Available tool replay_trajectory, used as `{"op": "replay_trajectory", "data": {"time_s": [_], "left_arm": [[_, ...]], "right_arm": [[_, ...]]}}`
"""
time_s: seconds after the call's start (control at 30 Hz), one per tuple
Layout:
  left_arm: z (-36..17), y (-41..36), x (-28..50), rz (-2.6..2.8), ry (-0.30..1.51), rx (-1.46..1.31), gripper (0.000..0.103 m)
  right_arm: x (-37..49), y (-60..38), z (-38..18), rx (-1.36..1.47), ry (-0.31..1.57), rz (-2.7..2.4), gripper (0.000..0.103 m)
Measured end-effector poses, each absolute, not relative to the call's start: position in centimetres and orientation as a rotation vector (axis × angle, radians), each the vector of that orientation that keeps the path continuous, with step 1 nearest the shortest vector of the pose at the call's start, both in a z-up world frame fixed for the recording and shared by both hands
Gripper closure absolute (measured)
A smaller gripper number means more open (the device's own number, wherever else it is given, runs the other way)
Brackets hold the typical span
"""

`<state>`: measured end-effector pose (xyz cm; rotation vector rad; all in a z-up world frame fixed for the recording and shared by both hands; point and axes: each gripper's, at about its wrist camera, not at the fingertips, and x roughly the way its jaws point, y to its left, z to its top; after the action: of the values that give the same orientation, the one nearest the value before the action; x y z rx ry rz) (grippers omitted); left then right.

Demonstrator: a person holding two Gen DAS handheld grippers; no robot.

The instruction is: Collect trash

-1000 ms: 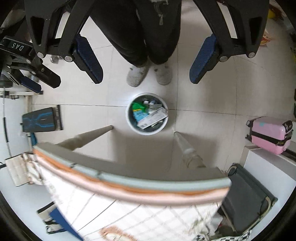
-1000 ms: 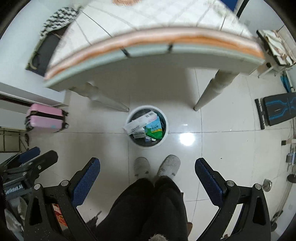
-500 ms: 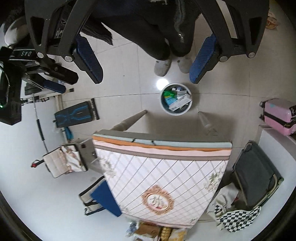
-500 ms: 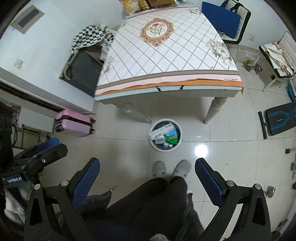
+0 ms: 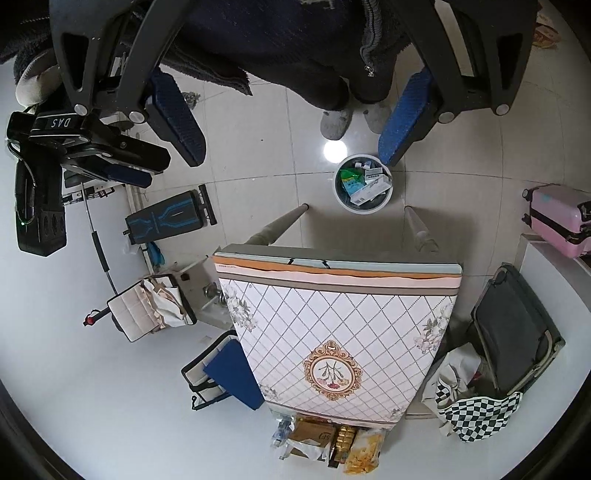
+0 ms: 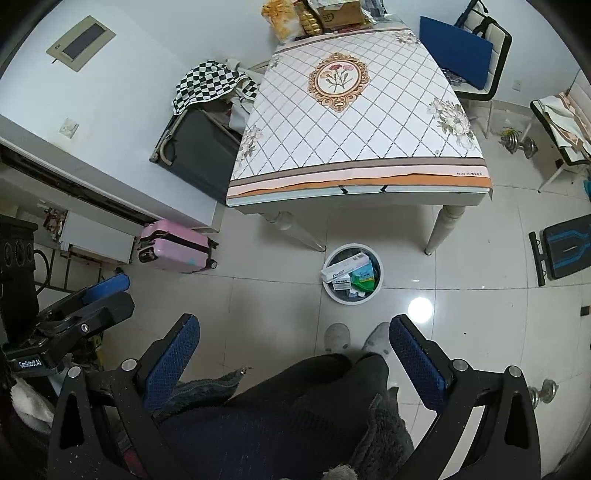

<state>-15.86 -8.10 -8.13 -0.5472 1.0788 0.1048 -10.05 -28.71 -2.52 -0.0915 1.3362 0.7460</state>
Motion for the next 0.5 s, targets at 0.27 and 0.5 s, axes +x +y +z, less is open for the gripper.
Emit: {"op": "replay_trajectory", "data": {"time_s": [0.27,0.5], "left_arm": [[-8.2,-8.05,-16.19,0.114,1.074,-0.562,0.0],[-8.39,-8.19,-16.12,0.12,1.072,-0.572,0.0]], "right_arm": [[-10.33,-28.68,-2.34,-0.099,1.342,0.756,0.0],[-10.3,-28.65,-2.4,-0.103,1.353,0.761,0.0]]}}
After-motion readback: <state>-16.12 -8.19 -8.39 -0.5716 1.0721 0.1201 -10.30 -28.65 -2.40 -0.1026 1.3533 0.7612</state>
